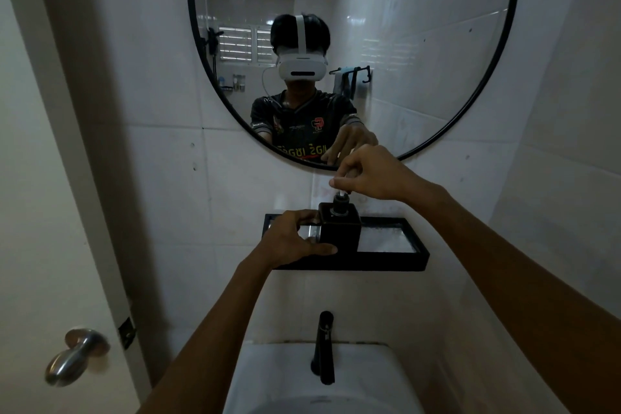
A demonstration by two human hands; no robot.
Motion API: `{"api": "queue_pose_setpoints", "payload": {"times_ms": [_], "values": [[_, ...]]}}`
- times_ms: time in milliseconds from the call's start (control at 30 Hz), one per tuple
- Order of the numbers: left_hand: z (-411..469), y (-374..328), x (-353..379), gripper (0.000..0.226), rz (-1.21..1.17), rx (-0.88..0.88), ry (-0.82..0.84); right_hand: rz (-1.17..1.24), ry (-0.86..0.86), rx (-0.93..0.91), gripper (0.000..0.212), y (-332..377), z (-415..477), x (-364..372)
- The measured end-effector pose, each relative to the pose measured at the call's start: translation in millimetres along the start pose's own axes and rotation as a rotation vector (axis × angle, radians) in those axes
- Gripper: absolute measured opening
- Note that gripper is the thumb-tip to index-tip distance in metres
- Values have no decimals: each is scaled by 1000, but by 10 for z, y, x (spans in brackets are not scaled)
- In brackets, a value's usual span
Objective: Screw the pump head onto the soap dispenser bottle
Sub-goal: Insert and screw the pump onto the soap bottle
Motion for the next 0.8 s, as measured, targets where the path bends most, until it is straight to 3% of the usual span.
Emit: {"api": "queue_pose_setpoints", "payload": {"times_ms": [100,200,400,567,800], "values": [[-12,2,3,85,-13,-7,1,12,16,-1,29,16,-3,-10],[-13,9,-1,85,-17,-16,2,229,1,105,24,-80,-70,-129],[-6,35,11,90,20,-15,-22,437,218,136,47,-142,-221,12],[-3,12,4,92,25,-22,-25,521,105,91,43,-206,-234,103],[9,25,11,87,14,-25,-18,378,-6,80,46,-279,-223,305]]}}
Point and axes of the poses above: each hand's wrist, its own z-axis towards the middle knuckle, its own x-axis out of the palm, y = z × x, the point moved 1 cm from there along z, towards the middle knuckle, and after that the axes turned 13 degrees about -x, right-handed, at the moved point
